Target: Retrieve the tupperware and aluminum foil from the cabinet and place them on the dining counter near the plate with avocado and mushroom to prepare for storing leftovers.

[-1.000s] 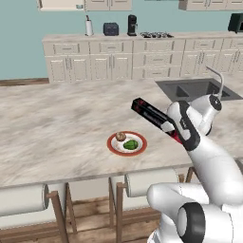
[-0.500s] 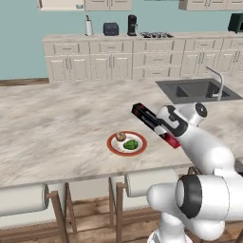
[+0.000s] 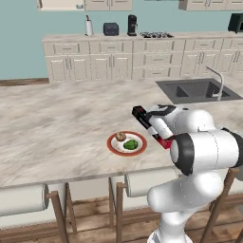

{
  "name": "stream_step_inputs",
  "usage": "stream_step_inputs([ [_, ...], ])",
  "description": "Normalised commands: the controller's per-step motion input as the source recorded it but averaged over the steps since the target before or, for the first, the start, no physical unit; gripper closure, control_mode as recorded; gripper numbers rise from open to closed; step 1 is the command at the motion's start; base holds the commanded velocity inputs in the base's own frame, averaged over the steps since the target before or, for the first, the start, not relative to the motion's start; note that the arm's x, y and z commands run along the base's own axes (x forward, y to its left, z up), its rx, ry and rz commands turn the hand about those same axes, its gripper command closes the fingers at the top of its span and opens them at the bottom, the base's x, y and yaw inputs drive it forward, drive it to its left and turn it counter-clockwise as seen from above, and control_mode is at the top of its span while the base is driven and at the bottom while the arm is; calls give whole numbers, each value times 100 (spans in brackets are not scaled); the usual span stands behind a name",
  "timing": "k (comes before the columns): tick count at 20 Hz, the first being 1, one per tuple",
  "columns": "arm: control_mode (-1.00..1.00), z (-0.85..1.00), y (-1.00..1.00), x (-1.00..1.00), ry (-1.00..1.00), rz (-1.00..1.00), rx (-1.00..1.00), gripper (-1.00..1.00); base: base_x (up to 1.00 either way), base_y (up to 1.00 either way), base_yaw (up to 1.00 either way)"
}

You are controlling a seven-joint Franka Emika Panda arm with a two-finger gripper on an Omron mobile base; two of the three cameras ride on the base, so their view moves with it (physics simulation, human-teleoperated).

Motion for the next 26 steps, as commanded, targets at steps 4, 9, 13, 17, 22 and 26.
stream_step_inputs([
  [4,-100,-56,-34,57,0,-4,7,100,0,0,0],
  [9,-100,-58,-18,49,0,-1,6,-100,0,0,0],
  [13,-100,-46,0,11,0,0,1,-100,0,0,0],
  [17,-100,25,0,0,0,-2,1,-100,0,0,0],
  [22,-100,95,0,-1,-1,-1,0,-100,0,0,0],
  [26,-100,100,-1,-1,-5,-2,0,-100,0,0,0],
])
